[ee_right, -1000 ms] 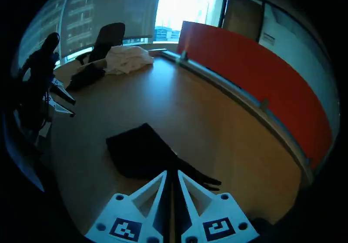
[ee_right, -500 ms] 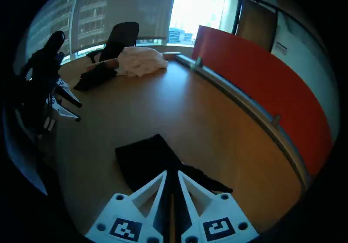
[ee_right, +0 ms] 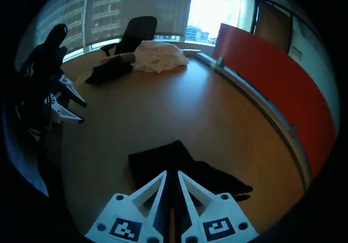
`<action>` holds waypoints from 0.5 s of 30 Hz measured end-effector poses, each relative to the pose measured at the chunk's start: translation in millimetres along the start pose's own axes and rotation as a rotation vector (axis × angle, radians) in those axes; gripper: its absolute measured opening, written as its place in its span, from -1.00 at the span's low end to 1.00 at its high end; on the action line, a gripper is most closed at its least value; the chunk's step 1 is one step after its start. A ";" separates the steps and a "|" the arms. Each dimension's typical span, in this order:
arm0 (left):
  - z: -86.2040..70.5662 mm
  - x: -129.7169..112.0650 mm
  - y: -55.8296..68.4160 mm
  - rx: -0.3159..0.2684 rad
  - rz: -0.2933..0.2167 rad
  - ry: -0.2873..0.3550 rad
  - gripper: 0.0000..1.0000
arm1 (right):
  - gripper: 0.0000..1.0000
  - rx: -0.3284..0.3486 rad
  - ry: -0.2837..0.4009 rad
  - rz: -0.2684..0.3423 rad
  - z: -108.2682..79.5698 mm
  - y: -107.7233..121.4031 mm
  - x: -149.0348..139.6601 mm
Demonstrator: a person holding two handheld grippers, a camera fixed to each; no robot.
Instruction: Fold towel
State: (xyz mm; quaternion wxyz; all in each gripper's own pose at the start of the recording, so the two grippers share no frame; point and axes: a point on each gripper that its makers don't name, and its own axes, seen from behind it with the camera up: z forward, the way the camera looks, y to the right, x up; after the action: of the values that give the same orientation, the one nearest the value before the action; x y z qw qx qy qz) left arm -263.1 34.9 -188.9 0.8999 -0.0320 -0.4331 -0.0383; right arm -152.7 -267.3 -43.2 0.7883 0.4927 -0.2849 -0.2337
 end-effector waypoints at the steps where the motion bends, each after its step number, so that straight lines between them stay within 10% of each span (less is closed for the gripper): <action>1: -1.2 -0.5 -1.4 0.003 -0.003 0.001 0.59 | -0.96 0.011 -0.003 -0.002 5.7 -4.3 0.4; 15: -15.0 -15.6 -17.0 0.032 -0.045 -0.006 0.59 | -0.96 0.097 -0.060 0.053 71.4 -41.4 -14.7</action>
State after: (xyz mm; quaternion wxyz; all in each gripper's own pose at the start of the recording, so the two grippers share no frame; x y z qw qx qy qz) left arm -262.8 17.2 -210.1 0.8980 -0.0080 -0.4369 -0.0515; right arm -215.6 -320.5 -59.0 0.7607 0.5153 -0.3322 -0.2133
